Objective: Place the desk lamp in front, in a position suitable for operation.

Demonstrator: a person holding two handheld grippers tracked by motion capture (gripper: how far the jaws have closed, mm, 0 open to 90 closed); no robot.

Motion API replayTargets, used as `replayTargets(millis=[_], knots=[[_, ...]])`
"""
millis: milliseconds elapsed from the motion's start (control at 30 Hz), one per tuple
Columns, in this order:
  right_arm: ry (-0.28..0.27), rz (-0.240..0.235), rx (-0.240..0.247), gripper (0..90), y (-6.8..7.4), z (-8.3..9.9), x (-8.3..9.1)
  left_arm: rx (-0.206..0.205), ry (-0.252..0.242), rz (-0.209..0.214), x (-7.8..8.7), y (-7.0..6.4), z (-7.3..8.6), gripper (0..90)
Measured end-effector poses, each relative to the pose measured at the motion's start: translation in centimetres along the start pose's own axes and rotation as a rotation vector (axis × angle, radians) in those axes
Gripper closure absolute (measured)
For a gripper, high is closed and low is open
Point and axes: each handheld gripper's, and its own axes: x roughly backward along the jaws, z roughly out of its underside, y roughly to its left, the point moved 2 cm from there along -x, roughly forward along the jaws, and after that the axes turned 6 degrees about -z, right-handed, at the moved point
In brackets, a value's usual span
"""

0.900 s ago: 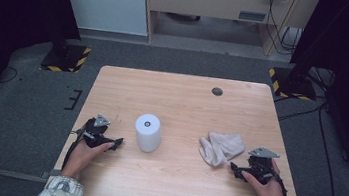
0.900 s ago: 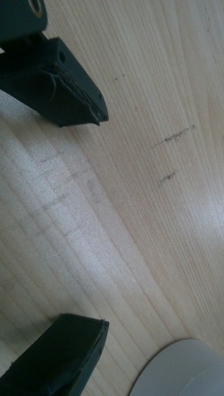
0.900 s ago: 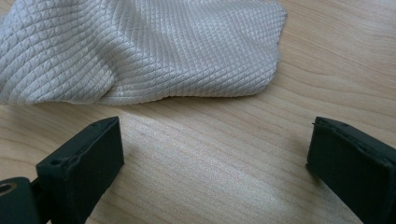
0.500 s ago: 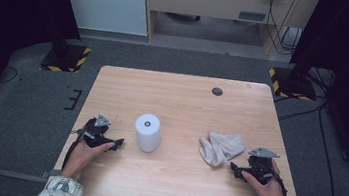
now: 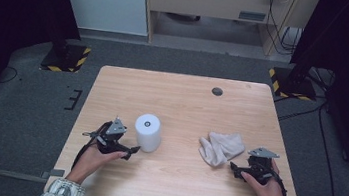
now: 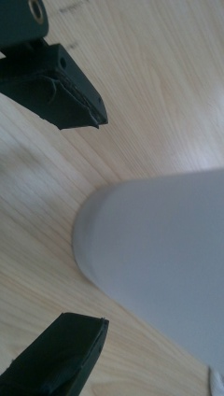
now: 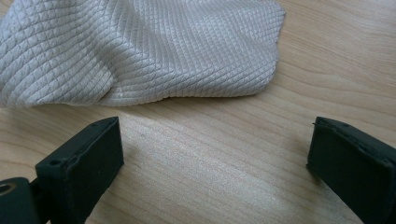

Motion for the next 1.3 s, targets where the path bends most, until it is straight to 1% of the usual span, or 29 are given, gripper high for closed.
replayTargets(millis=[67,133,233,300,400,467,533,600,633,667,700,733,767,800,867,1000,1100,1200,1300], knots=[[0.001,0.0,-0.001,3.6,0.0,0.0,0.0,0.0,-0.014,0.003,0.0,-0.4,-0.4,2.7],[0.001,-0.001,-0.001,3.6,0.0,0.0,0.0,-0.001,-0.03,-0.003,-0.1,-0.8,-0.8,2.6],[0.004,-0.001,-0.002,3.5,0.0,0.0,0.0,0.002,-0.064,-0.002,-0.1,-1.3,-1.5,2.5],[0.002,0.001,-0.002,3.4,0.0,0.0,0.0,0.009,-0.084,0.005,-0.1,-1.4,-1.8,2.6],[0.003,0.003,-0.002,3.0,0.0,0.0,-0.1,0.016,-0.102,0.014,-0.2,-1.5,-2.2,2.9],[0.003,0.004,-0.008,2.8,0.1,-0.1,-0.1,0.012,-0.112,0.01,-0.2,-1.6,-2.5,3.0],[0.003,0.006,-0.007,2.7,0.1,-0.1,-0.1,0.026,-0.122,0.002,-0.4,-1.4,-2.8,3.1],[0.004,0.005,-0.009,2.6,0.1,-0.1,-0.1,0.029,-0.132,0.009,-0.7,-1.3,-3.4,3.2],[0.004,0.005,-0.009,2.6,0.1,-0.1,-0.1,0.029,-0.132,0.009,-0.7,-1.3,-3.4,3.2],[0.004,0.006,-0.01,2.5,0.1,-0.1,-0.1,0.044,-0.144,0.018,-0.9,-1.3,-3.6,3.3],[0.004,0.006,-0.01,2.5,0.1,-0.1,-0.1,0.069,-0.154,0.027,-0.9,-1.3,-3.7,3.3],[0.004,0.006,-0.01,2.5,0.1,-0.1,-0.1,0.108,-0.17,0.038,-1.0,-1.2,-3.9,3.5],[0.005,0.006,-0.011,2.3,0.2,-0.1,-0.1,0.111,-0.175,0.032,-1.0,-1.1,-4.1,3.9],[0.006,0.007,-0.012,2.2,0.1,-0.1,-0.1,0.096,-0.181,0.022,-1.1,-1.1,-4.4,4.3],[0.004,0.006,-0.012,2.2,0.2,-0.1,-0.2,0.095,-0.182,0.024,-1.3,-1.0,-4.6,4.3],[0.006,0.007,-0.017,2.2,0.2,-0.1,-0.2,0.072,-0.183,0.005,-1.6,-1.3,-4.9,6.2],[0.005,0.008,-0.016,2.2,0.2,-0.1,-0.2,0.069,-0.176,-0.001,-1.6,-1.4,-5.0,7.0],[0.003,0.009,-0.016,2.2,0.3,-0.1,-0.2,0.063,-0.172,0.005,-1.6,-1.7,-5.1,7.2],[0.004,0.011,-0.017,2.1,0.3,-0.1,-0.2,0.051,-0.169,0.023,-1.7,-2.4,-5.3,7.2]])
